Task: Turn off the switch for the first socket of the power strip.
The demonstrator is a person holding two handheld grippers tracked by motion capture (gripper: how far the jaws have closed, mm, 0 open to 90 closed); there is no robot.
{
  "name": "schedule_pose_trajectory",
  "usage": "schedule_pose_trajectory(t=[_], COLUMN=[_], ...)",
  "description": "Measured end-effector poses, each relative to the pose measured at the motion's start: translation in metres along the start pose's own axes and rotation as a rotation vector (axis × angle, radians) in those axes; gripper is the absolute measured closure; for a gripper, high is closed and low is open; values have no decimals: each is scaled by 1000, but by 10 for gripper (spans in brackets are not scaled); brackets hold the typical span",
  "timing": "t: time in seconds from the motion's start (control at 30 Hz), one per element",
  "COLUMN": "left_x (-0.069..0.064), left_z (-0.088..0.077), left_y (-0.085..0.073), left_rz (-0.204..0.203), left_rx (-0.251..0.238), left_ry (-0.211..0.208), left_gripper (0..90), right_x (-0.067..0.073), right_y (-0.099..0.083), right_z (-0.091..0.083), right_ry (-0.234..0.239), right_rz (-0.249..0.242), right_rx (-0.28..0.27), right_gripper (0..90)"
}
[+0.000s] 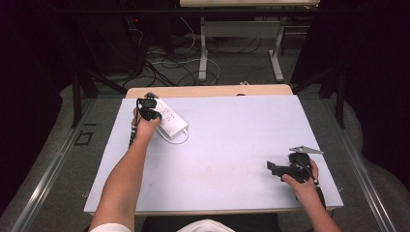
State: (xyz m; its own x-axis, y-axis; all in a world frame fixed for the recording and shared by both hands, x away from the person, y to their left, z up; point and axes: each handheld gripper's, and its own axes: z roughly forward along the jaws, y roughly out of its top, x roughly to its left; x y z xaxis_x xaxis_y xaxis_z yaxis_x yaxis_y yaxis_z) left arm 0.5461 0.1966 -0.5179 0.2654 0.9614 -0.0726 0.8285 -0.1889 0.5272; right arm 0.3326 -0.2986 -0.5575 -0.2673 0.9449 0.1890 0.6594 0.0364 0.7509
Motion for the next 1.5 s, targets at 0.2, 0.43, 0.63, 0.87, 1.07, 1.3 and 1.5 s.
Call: schedule_pose_trajectory(t=[0.2,0.43,0.63,0.87,1.07,1.3,1.5], left_x=[2,2,-2,-5,-4,-4,-6], left_z=[-1,-1,-2,-3,-5,-8,-17], left_y=[0,0,1,1,1,0,0], left_rz=[-2,-10,-10,7,20,12,22], left_rx=[2,-1,-11,-20,-18,-36,-51], left_ry=[0,0,-7,0,-12,-18,-23], left_gripper=[817,726,623,515,482,419,384], right_x=[0,0,0,0,0,0,0], right_y=[0,0,0,0,0,0,0], right_z=[0,0,0,-1,-1,-1,-1], right_ry=[1,2,0,1,0,-1,-1], right_rz=[0,1,-3,-8,-8,-7,-3], right_rx=[0,1,-3,-4,-3,-5,-6], right_gripper=[1,1,2,3,3,3,3])
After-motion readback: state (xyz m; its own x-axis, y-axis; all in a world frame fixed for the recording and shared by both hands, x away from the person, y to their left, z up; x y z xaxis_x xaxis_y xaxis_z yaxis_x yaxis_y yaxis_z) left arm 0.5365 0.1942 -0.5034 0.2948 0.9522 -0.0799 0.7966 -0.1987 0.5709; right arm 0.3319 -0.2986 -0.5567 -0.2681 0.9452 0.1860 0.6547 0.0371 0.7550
